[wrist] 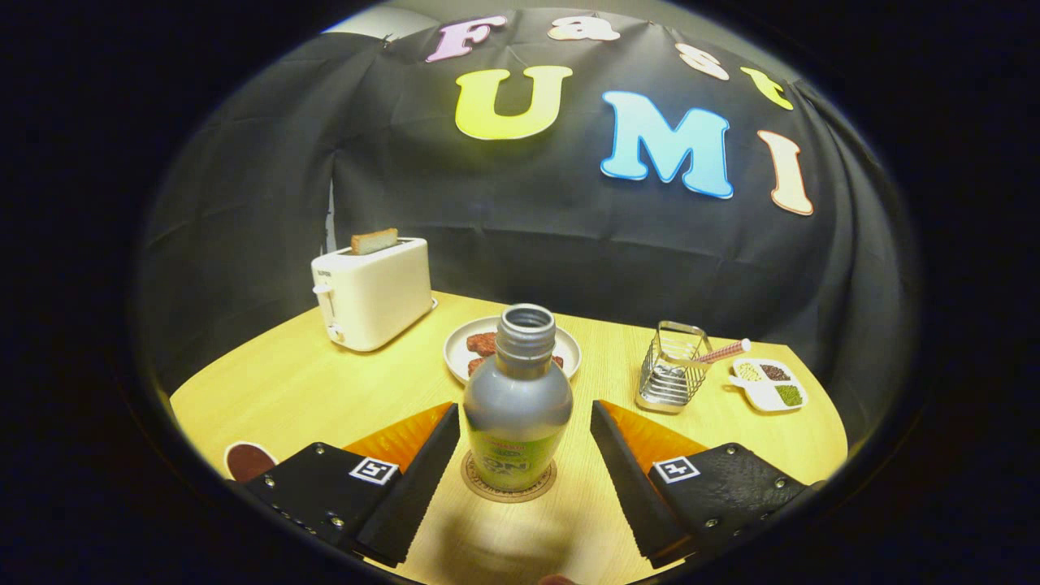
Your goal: Take the bottle from table, then pour the juice into the cup, finally place the bottle on the coaster
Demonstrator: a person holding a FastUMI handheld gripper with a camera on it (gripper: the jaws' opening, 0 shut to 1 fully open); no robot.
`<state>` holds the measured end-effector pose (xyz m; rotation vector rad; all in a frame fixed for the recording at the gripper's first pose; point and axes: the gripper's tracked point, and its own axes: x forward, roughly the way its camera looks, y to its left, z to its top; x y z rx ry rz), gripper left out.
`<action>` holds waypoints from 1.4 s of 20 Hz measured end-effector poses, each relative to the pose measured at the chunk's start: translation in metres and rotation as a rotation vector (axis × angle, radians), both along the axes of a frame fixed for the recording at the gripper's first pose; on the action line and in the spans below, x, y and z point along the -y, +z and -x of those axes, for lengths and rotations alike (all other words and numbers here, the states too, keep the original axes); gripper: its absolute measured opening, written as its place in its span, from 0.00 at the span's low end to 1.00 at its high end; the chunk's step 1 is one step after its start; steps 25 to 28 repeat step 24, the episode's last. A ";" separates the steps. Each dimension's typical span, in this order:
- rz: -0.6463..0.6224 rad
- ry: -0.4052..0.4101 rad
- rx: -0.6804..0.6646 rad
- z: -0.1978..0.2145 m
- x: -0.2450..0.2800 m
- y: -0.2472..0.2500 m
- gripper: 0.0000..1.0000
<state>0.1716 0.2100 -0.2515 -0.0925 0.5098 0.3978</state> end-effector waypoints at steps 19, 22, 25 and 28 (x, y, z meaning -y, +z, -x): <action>-0.128 -0.138 0.298 0.139 0.087 0.195 0.98; -0.145 -0.192 0.330 0.156 0.105 0.205 0.98; -0.161 -0.221 0.349 0.165 0.113 0.211 0.98; -0.161 -0.221 0.349 0.165 0.113 0.211 0.98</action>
